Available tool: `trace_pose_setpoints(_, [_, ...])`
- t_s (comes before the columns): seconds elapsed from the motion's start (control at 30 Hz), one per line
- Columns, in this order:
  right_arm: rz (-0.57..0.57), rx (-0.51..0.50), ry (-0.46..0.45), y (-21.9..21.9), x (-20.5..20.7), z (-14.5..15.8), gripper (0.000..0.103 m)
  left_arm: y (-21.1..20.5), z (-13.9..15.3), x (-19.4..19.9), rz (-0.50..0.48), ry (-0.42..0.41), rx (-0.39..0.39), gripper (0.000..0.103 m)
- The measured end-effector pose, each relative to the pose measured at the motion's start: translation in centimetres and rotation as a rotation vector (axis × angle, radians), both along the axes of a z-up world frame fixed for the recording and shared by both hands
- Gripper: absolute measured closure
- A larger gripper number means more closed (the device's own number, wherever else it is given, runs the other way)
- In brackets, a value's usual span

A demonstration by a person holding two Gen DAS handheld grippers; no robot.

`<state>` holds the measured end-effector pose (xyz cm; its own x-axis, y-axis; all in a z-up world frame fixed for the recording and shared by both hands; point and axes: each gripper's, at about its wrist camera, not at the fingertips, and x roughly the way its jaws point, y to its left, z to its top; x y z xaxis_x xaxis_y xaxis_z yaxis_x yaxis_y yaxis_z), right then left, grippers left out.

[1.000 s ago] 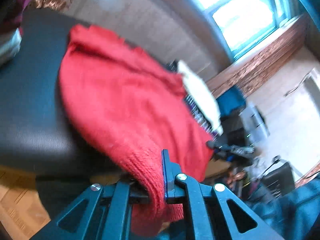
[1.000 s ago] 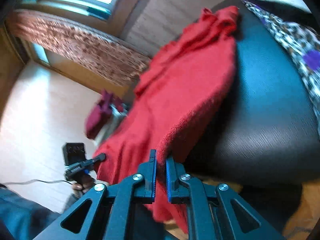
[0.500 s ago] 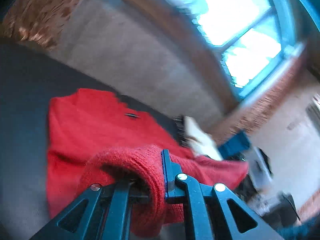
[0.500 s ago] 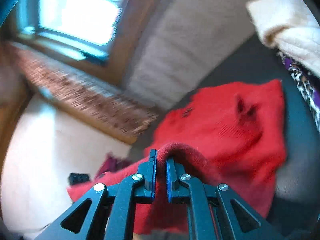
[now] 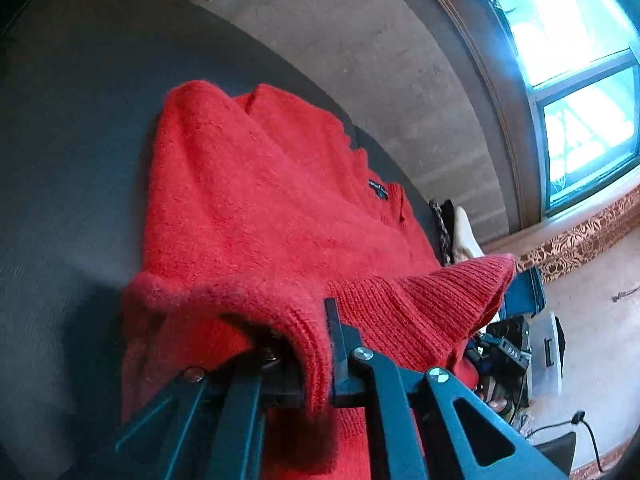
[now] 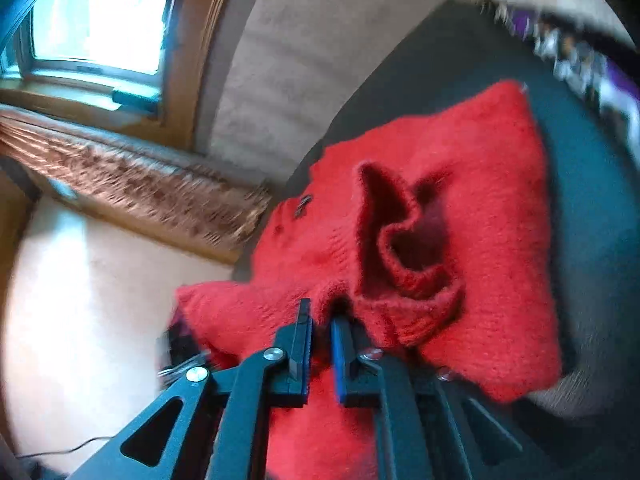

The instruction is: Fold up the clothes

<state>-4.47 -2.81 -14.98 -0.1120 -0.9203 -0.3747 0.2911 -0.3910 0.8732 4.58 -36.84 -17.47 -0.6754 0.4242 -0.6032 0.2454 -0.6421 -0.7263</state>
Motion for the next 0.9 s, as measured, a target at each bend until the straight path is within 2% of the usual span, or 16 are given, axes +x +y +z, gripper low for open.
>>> trace_pose_setpoints(0.03, [0.013,-0.01,-0.015,0.1,0.4,0.0,0.087,-0.1,0.0,0.4,0.001,-0.003,0.017,0.098])
trace_pose_setpoints(0.07, [0.024,-0.02,-0.017,-0.1,0.8,0.4,0.079,-0.1,0.0,0.9,0.003,-0.005,0.035,0.098])
trace_pose_setpoints(0.13, [0.047,-0.041,-0.021,-0.5,1.6,1.0,0.058,-0.1,0.4,1.5,0.005,-0.005,0.04,0.098])
trace_pose_setpoints(0.17, [0.067,-0.064,-0.027,-0.9,1.9,1.5,0.041,0.0,0.6,1.8,0.004,-0.006,0.041,0.098])
trace_pose_setpoints(0.2, [0.087,-0.084,-0.032,-1.4,2.2,1.9,0.031,-0.1,0.7,2.1,0.006,-0.002,0.055,0.098])
trace_pose_setpoints(0.33, [0.127,-0.031,-0.009,-3.7,2.8,2.4,0.029,-0.4,1.2,3.4,0.014,0.032,0.115,0.098])
trace_pose_setpoints(0.43, [0.144,-0.06,-0.008,-5.0,2.3,3.3,0.029,-1.1,2.7,3.6,0.006,0.102,0.176,0.098])
trace_pose_setpoints(0.53, [0.049,-0.194,0.029,-3.7,1.0,5.0,0.029,-2.1,4.3,2.6,0.029,0.168,0.24,0.098])
trace_pose_setpoints(0.57, [-0.004,-0.202,0.027,-3.2,0.2,5.0,0.029,-2.6,4.6,2.1,0.051,0.187,0.261,0.097])
trace_pose_setpoints(0.6, [-0.057,-0.21,0.025,-2.6,-0.5,4.9,0.029,-3.3,4.9,1.1,0.088,0.197,0.265,0.091])
trace_pose_setpoints(0.63, [-0.107,-0.214,0.024,-2.2,-1.2,4.8,0.029,-3.6,5.0,0.4,0.111,0.191,0.259,0.086])
trace_pose_setpoints(0.7, [-0.126,-0.143,0.019,-2.5,-1.9,4.3,0.029,-4.3,4.8,-1.8,0.156,0.13,0.206,0.07])
trace_pose_setpoints(0.77, [-0.141,-0.072,0.016,-2.8,-2.6,3.9,0.029,-4.3,4.6,-3.3,0.172,0.041,0.124,0.066])
trace_pose_setpoints(0.9, [-0.025,0.08,0.16,-4.1,-0.9,5.9,0.029,-3.5,5.2,-4.0,0.12,-0.003,-0.018,0.062])
